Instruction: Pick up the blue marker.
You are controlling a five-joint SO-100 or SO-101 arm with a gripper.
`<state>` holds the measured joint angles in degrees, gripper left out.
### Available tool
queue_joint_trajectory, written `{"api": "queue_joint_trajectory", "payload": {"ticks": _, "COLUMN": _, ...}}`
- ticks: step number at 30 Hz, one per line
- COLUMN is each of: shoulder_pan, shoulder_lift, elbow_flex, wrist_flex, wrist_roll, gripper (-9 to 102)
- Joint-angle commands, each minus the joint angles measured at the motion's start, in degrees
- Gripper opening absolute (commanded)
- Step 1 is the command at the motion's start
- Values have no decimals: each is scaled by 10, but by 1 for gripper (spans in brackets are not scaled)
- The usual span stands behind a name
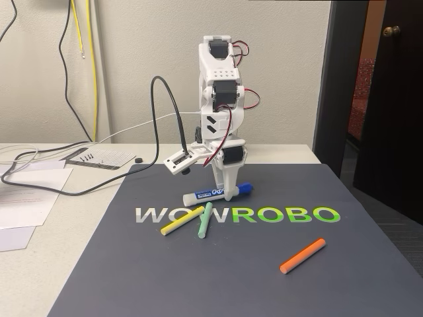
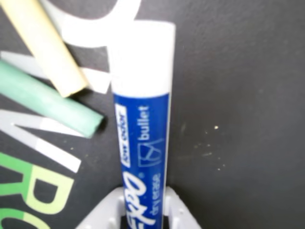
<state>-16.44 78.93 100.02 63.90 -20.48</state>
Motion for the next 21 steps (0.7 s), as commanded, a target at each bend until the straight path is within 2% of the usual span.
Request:
{"api": "queue_joint_trajectory", "payload": {"ticks": 1, "shoulder_pan": -8, "shoulder_lift": 37, "elbow_flex": -7, "wrist_flex": -7, "wrist_roll": 12, "gripper": 3}}
{"api": "queue_joint_trajectory", "payload": {"ticks": 3, "shoulder_pan": -14, "shoulder_lift": 55, "elbow_flex": -7, "wrist_flex": -8, "wrist_roll": 24, "gripper": 0}}
{"api": "queue_joint_trajectory", "payload": {"ticks": 14, "shoulder_pan": -16, "shoulder_lift": 259, "elbow_flex": -6, "wrist_flex": 37, "wrist_roll": 96, "gripper": 0}}
{"api": "queue_joint_trajectory", "payload": {"ticks": 21, "shoulder_pan": -4, "shoulder_lift": 440, "elbow_flex": 35, "wrist_flex": 30, "wrist_roll": 177, "gripper": 0}}
